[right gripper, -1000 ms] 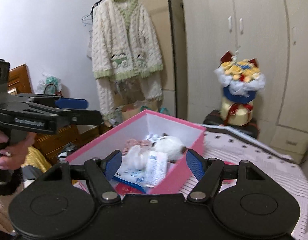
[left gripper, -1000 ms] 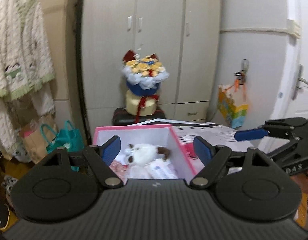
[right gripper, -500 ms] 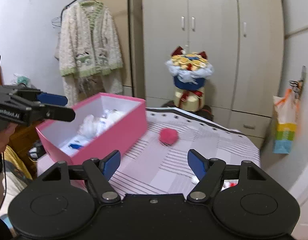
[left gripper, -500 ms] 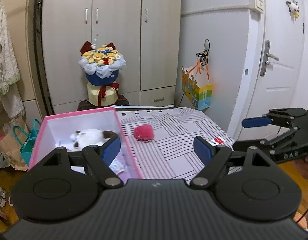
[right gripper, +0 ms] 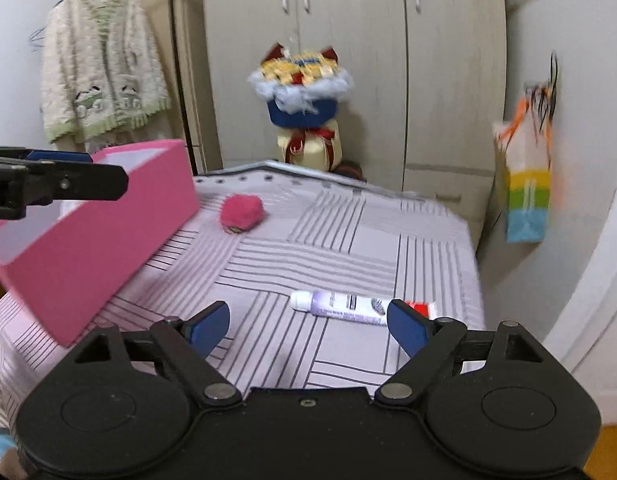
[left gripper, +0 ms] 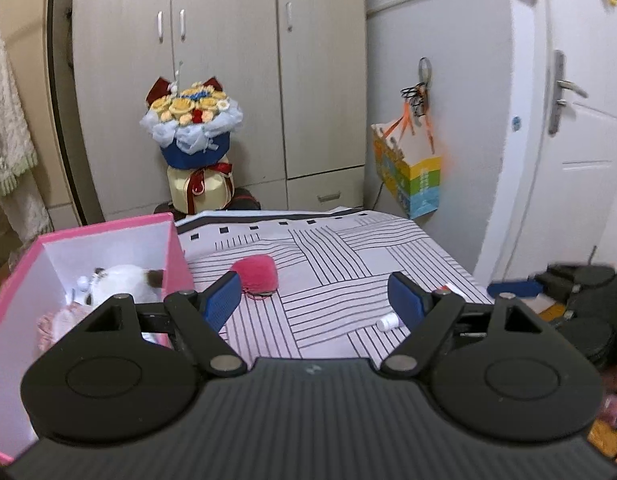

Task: Organize soft objects
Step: 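Move the left tool to the pink pom-pom while the right tool moves to the toothpaste, then close the left tool on the pink pom-pom while the right tool grasps the Colgate toothpaste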

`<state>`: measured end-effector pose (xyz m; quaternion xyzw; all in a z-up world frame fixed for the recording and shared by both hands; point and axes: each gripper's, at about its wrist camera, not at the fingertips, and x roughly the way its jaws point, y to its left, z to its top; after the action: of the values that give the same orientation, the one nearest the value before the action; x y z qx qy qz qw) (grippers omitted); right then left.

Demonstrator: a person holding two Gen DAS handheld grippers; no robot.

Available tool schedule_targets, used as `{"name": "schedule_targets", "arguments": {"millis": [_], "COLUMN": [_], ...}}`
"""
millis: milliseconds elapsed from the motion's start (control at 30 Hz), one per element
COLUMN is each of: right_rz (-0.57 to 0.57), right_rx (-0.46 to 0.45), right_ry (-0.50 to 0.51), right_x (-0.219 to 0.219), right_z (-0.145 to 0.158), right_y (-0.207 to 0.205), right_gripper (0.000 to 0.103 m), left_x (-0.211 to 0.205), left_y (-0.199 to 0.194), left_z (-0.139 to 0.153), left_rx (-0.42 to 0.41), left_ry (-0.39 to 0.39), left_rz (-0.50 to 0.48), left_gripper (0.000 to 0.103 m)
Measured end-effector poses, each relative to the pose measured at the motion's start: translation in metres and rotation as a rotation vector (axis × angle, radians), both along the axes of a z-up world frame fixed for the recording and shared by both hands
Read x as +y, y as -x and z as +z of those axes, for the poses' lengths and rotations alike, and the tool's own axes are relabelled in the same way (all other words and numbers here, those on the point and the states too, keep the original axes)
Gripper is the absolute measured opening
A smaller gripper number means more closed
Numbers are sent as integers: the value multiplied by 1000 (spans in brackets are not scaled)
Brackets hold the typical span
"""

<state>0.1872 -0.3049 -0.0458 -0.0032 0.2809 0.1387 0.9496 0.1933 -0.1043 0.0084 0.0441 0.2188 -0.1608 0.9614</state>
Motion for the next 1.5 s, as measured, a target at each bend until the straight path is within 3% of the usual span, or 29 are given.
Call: {"name": "schedule_targets", "arguments": {"millis": [167, 367, 567, 800, 833, 900, 933, 967, 1133, 1333, 1467, 1500], "right_rz": [19, -38, -71, -83, -86, -84, -85, -88, -96, -165, -221, -226], "right_rx": [74, 244, 257, 219, 208, 175, 151, 132, 118, 105, 75, 70], "right_ry": [-41, -144, -176, -89, -84, -57, -27, -9, -27, 36, 31, 21], "right_x": [-4, -8, -15, -11, -10, -8, -6, -5, -10, 9, 15, 15], "right_z": [-21, -36, -42, -45, -45, -46, -46, -47, -48, -50, -52, -53], "right_y": [-38, -68, -88, -112, -112, -109, -107, -104, -97, -84, -75, -73], "right_gripper": [88, 88, 89, 89, 87, 70, 52, 44, 43, 48, 28, 28], "left_x": [-20, -32, -40, -35, -36, -37, -38, -38, -39, -35, -29, -28], "left_y": [-45, -102, -145, -166, -168, -173, -174, -175, -179, -189, -192, -192], "left_z": [-18, -34, -54, -76, -77, -81, -84, -85, -92, -100, -105, -105], "left_rx": [36, 97, 141, 178, 167, 160, 154, 144, 123, 174, 213, 215], "left_ry": [25, 57, 25, -2, -9, -35, -41, -40, -66, -57, -31, -20], "left_rz": [79, 204, 314, 378, 390, 412, 421, 422, 434, 484, 489, 486], "left_gripper": [80, 80, 78, 75, 75, 75, 75, 75, 75, 75, 73, 62]}}
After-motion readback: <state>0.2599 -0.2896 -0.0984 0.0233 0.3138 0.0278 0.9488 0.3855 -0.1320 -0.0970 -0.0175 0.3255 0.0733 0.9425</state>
